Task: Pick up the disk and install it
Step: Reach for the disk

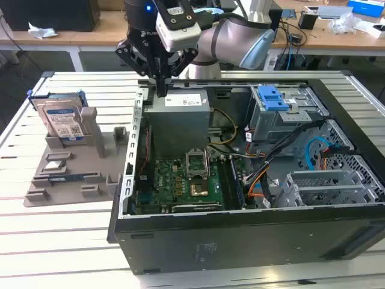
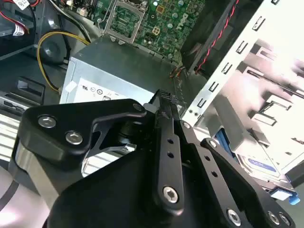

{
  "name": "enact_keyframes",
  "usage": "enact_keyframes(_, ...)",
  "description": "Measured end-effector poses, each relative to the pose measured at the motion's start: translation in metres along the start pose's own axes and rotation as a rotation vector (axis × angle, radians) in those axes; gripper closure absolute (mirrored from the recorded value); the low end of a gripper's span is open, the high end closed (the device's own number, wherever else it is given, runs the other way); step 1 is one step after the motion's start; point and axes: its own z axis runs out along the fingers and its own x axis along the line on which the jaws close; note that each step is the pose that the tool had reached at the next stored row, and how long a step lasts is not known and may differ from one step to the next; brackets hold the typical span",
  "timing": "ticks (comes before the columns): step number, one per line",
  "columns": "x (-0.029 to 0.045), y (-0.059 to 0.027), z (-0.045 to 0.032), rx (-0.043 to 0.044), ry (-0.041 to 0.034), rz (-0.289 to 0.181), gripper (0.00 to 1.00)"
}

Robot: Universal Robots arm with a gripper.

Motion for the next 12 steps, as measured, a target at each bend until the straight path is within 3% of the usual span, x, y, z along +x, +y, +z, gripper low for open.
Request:
enact_keyframes(3,0.0143,-0.0011,-0.0004,0.0000,0.0000,0.000,0.89)
enact_keyframes(12,0.0303,-0.0023,-0.0007,0.0001,0.0000,0.000,0.89)
